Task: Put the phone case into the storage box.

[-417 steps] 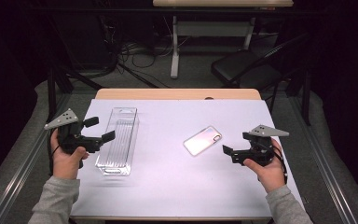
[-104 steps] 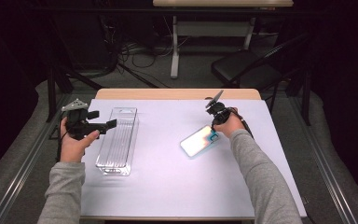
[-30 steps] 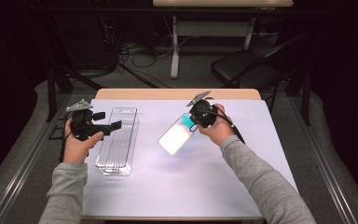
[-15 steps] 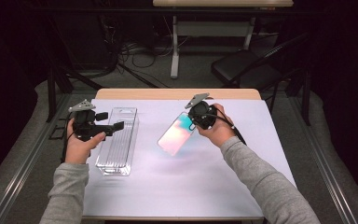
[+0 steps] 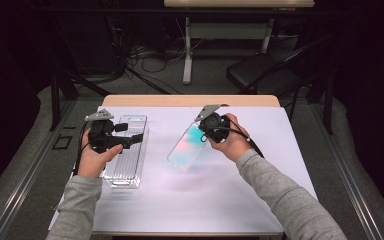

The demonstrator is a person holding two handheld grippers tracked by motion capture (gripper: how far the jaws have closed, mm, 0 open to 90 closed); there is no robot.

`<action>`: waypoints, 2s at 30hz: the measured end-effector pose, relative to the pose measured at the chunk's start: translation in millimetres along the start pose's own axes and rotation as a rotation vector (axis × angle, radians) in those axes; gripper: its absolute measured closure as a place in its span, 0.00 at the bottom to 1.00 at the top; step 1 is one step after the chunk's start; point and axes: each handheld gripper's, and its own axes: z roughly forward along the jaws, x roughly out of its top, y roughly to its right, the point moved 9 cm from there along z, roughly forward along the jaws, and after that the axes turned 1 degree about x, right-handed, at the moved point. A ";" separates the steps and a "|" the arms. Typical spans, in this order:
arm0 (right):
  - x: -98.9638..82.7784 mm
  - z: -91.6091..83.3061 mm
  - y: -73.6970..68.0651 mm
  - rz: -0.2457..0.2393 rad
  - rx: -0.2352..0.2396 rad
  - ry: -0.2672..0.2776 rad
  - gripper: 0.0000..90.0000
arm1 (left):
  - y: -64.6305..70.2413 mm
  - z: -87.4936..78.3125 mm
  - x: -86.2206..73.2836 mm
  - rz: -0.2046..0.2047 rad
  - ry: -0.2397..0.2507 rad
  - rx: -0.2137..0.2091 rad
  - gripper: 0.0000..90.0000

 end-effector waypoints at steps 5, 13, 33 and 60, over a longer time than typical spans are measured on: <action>3.0 -2.6 -5.1 -0.015 -0.004 0.010 0.98 | 7.8 3.1 1.1 0.001 0.006 -0.025 0.18; 5.4 -3.7 -9.0 -0.042 -0.017 0.018 0.98 | 19.8 6.5 1.6 0.003 0.000 -0.074 0.25; 10.7 -7.1 -16.9 -0.071 -0.024 0.039 0.98 | 48.9 20.4 -6.0 0.004 -0.069 -0.167 0.36; 16.7 -6.8 -27.4 -0.101 -0.016 0.056 0.98 | 62.3 38.2 -18.9 -0.109 -0.110 -0.228 0.53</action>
